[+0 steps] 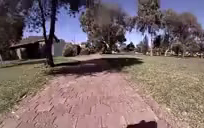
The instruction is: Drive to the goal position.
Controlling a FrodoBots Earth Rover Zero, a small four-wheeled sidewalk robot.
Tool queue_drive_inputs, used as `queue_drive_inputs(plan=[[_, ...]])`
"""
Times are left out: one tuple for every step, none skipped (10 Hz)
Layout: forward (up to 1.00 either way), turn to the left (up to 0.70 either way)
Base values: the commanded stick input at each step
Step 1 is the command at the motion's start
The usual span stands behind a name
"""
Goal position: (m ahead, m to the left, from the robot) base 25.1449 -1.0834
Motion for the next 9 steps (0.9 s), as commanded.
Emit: queue_drive_inputs(plan=[[0.70, 0.06], [0.70, 0.02], [0.70, 0.00], [0.70, 0.00], [0.70, 0.00], [0.70, 0.00], [0.70, 0.00], [0.70, 0.00], [0.70, 0.00]])
